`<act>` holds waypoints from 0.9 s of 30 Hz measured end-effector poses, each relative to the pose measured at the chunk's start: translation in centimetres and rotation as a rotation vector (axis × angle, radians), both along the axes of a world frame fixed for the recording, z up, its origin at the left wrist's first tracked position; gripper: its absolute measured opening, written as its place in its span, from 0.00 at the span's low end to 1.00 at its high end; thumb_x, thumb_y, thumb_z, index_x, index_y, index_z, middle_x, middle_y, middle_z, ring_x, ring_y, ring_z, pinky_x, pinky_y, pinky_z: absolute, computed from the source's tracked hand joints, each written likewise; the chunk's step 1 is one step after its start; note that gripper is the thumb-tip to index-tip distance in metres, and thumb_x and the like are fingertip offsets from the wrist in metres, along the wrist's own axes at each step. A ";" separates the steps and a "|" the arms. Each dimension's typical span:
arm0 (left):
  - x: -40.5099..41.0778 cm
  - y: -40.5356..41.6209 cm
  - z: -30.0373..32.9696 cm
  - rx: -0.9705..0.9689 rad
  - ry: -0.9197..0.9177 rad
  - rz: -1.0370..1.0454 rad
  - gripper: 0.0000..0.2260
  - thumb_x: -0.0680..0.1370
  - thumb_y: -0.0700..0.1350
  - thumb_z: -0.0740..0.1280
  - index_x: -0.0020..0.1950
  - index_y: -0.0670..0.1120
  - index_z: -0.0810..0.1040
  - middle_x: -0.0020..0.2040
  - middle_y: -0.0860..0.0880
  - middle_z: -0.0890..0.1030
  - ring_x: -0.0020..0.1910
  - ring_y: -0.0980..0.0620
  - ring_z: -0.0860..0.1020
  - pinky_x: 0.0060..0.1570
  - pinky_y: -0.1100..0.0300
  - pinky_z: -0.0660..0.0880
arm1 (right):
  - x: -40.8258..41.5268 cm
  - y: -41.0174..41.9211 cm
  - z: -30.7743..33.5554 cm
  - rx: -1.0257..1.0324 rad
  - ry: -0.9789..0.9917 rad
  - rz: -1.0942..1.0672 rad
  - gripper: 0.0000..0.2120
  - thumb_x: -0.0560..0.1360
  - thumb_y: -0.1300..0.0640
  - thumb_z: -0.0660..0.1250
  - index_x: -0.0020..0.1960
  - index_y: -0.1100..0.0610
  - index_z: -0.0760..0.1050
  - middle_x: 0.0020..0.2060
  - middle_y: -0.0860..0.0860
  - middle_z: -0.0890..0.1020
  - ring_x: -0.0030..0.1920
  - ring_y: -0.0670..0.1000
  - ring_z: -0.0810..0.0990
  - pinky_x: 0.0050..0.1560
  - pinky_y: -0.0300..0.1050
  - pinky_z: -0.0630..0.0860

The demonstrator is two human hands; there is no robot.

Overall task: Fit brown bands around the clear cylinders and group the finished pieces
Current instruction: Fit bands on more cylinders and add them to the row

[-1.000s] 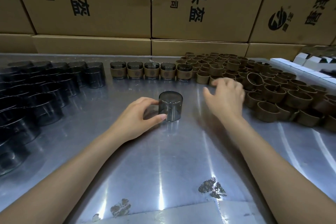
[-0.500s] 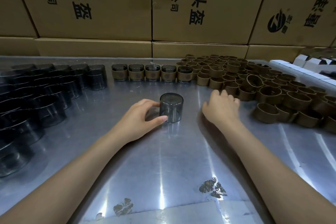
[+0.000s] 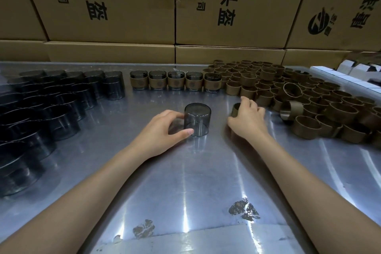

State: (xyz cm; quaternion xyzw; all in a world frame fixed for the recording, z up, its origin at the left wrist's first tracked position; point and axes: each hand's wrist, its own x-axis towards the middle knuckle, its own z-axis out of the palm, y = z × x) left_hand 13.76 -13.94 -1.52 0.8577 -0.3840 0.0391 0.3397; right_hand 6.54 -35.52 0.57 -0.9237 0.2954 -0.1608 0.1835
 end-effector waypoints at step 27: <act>-2.3 -1.6 1.7 -0.375 0.427 -0.181 0.17 0.82 0.52 0.56 0.68 0.50 0.72 0.60 0.53 0.79 0.60 0.59 0.76 0.62 0.64 0.70 | 0.5 6.7 -0.7 0.146 -0.598 0.486 0.25 0.68 0.49 0.73 0.59 0.53 0.64 0.53 0.46 0.70 0.55 0.46 0.64 0.49 0.30 0.65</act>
